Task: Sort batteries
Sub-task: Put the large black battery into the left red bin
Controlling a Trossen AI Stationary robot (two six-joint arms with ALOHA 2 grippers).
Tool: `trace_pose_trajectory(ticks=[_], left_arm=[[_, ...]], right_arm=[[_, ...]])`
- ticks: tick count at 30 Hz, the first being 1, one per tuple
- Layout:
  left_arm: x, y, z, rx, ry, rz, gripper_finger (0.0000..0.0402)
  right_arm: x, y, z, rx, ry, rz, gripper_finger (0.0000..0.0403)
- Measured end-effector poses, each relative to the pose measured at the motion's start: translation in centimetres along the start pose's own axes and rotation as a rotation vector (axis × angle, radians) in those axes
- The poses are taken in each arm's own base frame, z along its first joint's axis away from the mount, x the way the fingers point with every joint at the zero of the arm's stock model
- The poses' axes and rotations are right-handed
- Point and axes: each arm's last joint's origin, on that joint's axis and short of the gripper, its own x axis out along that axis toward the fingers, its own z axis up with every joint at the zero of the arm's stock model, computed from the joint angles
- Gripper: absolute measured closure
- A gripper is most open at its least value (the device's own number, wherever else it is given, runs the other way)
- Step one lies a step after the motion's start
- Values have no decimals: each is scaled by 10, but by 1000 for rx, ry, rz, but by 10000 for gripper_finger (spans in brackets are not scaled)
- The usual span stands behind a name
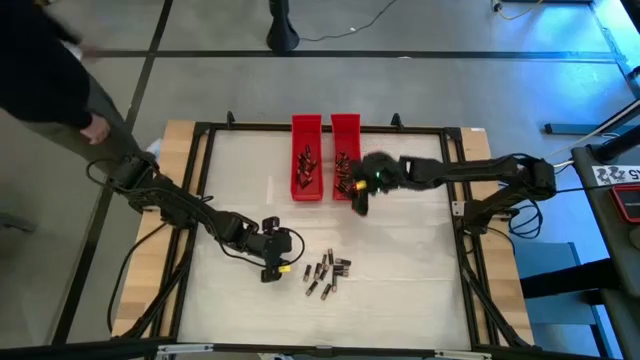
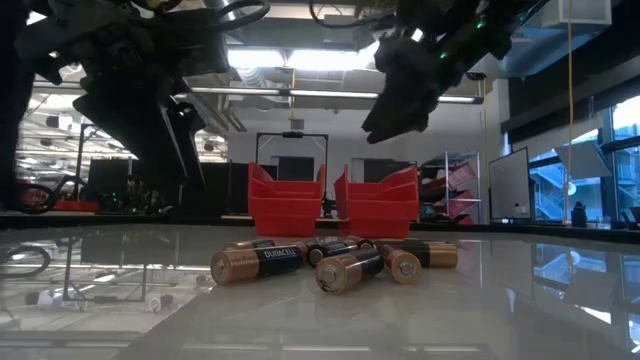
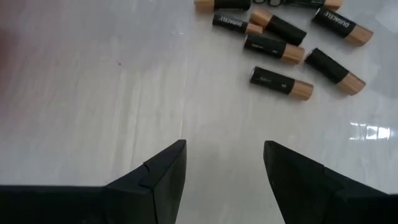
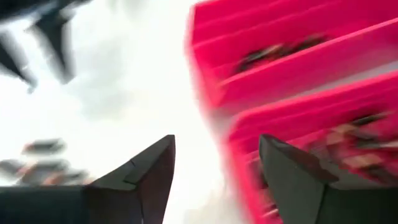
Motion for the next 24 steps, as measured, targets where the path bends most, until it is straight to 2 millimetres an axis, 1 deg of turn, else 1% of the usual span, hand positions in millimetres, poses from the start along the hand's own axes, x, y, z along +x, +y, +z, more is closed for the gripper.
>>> trace_pose_trajectory(ticks=[4,8,10,12,14,18,20,24], left_arm=[[0,-1,3,13,-32,-14,199],[0,-3,7,42,-70,-29,199],[0,-4,8,53,-82,-34,199],[0,-4,9,65,-89,-35,199],[0,-3,9,66,-88,-34,199],[0,-4,10,63,-101,-39,199],[0,-4,10,59,-101,-39,199],[-1,-5,9,52,-98,-41,199]], right_arm=[[-1,47,-15,-57,75,68,180],[-5,95,-36,-177,115,86,186],[-4,115,-49,-219,142,81,187],[-1,129,-59,-233,152,58,187],[6,136,-68,-232,173,24,188],[25,141,-84,-241,230,-10,188],[32,142,-87,-240,237,-9,188],[38,144,-90,-232,239,13,188]])
